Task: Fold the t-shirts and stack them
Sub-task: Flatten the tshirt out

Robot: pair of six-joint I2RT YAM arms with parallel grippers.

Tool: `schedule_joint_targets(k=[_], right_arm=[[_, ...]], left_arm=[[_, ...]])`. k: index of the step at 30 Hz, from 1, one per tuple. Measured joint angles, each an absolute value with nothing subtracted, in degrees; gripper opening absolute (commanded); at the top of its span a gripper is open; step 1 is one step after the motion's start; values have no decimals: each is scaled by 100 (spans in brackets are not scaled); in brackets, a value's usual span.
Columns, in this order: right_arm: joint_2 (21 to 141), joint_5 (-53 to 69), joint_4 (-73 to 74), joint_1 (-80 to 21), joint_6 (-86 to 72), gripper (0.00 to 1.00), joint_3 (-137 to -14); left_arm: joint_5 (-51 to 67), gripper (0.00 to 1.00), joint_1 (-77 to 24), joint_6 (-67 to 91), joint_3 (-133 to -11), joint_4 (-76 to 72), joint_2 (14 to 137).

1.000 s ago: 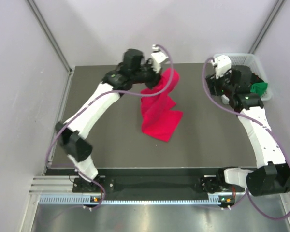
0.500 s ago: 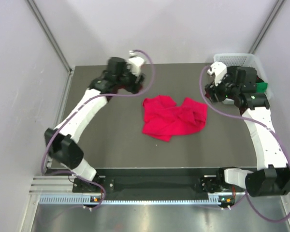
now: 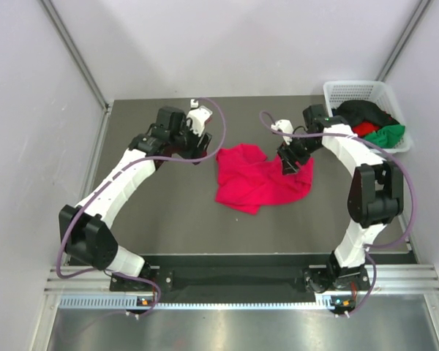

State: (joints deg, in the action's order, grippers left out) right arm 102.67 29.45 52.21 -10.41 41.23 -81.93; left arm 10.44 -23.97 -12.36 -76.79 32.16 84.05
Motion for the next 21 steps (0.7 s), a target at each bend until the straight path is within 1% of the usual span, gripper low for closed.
schedule_joint_targets(k=[4,11,15,20,21], right_arm=[[10337,2912,5194,-1050,4136,63,-8412],[10613,2724,5192,-1059,4084,62,-8412],[10748,2644,5175,-1066,4027,54,-8412],[10871,2539,5140,-1068,3920,54,-8418],[10899,2517,5140,-1068,3916,52,-8429]], left_arm=[[1046,68,-2344,-1229,-7679,3214,8403],[1044,68,-2255,-1234,-7679,3214,8401],[1041,68,-2233,-1232,-7682,3214,8401],[1044,68,-2220,-1229,-7682,3214,8403],[1044,68,-2217,-1229,-7684,3214,8403]])
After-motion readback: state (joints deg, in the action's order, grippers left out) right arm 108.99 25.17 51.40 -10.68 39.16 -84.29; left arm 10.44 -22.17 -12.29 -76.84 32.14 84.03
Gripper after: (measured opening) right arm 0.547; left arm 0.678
